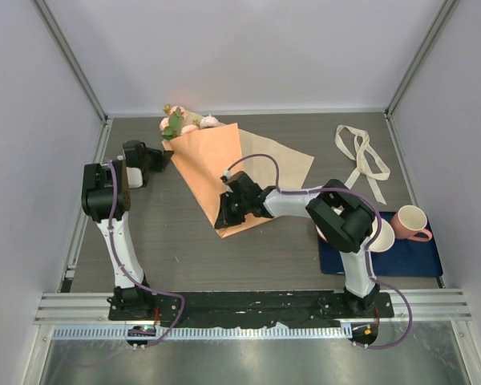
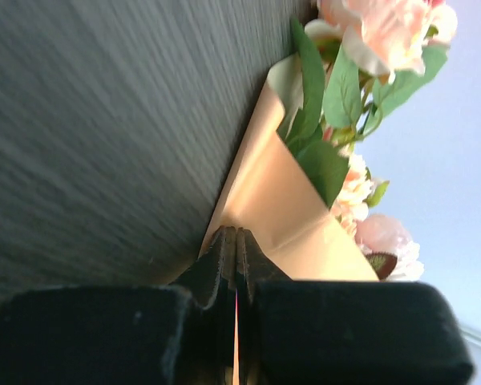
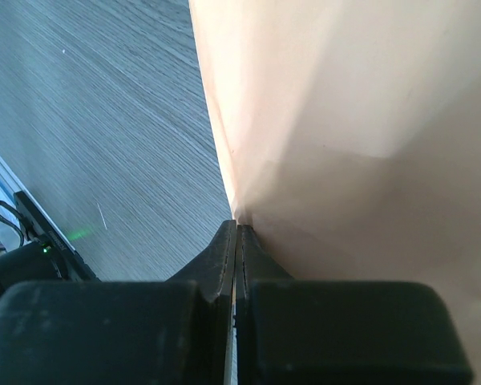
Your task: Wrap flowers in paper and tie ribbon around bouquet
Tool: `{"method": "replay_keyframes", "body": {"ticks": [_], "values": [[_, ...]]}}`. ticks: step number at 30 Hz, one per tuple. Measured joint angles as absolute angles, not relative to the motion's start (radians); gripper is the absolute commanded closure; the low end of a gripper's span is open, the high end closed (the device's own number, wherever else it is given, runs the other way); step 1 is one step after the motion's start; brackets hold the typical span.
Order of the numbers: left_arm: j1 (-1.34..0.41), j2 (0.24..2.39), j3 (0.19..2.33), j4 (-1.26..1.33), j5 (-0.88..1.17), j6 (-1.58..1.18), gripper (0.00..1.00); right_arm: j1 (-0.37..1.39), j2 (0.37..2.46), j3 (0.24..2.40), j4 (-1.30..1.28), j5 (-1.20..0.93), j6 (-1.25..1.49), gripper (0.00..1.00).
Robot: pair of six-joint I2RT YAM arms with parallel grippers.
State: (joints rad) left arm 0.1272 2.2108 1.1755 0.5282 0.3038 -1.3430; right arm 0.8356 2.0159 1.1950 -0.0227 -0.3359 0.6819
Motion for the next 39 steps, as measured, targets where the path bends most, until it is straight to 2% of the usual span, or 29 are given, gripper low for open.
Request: {"method": "replay_keyframes", "body": {"ticks": [17,26,29,34,39], "values": [[0.185,2.258,1.378,0.264,0.21,-1.428,1.0,0.834,2.03,1.217,-0.04,-0.351,0.682,1.0],[0.206,2.315,1.58,0.062,0.164,-1.32,1.0,0.834,2.032,1.235,-0.07,-0.342,0.681,1.0],[0.199,2.21,1.493,-0.029,0.104,-1.232,0.96,0.836,2.032,1.246,-0.088,-0.335,0.673,1.0],[0.154,1.908,1.254,-0.141,0.086,-1.126,0.86,0.836,2.036,1.276,-0.139,-0.332,0.644,0.97],[-0.039,1.679,1.118,-0.11,0.159,-1.051,0.83,0.836,2.017,1.278,-0.176,-0.316,0.626,0.91]]}}
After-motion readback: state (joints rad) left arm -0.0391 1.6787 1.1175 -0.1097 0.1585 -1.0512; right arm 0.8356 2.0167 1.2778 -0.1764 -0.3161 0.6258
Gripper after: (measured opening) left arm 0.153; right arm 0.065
